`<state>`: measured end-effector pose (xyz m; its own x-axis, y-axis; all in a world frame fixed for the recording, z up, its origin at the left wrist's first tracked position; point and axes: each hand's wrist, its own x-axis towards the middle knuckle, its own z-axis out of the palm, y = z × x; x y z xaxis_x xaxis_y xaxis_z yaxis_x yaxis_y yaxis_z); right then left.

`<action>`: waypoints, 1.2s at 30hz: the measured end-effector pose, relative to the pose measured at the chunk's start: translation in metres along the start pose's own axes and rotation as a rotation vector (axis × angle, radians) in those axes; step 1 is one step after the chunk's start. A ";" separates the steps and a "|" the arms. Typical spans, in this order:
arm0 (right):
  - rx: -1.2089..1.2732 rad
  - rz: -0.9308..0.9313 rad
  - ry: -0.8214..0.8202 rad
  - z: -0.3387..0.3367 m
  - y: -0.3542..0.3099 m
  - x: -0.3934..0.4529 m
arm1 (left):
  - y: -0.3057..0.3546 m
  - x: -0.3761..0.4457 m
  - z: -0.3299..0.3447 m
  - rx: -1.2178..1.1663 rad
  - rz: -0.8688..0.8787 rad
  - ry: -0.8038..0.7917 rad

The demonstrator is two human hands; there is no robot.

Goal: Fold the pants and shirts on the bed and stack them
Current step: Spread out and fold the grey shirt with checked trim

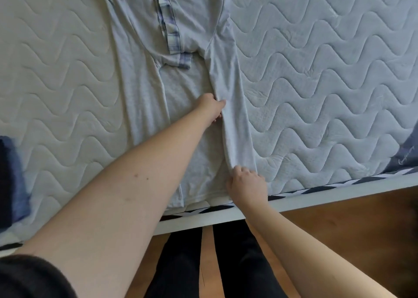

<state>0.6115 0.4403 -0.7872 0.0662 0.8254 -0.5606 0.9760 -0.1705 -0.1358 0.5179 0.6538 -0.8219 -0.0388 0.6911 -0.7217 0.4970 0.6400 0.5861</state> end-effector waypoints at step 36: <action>0.325 0.242 -0.418 -0.018 0.064 0.026 | 0.050 0.088 -0.075 -0.247 0.079 0.146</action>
<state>0.6792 0.4605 -0.7953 0.1278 0.4710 -0.8728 0.8250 -0.5389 -0.1700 0.4744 0.7719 -0.8279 -0.1416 0.7715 -0.6202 0.2784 0.6323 0.7230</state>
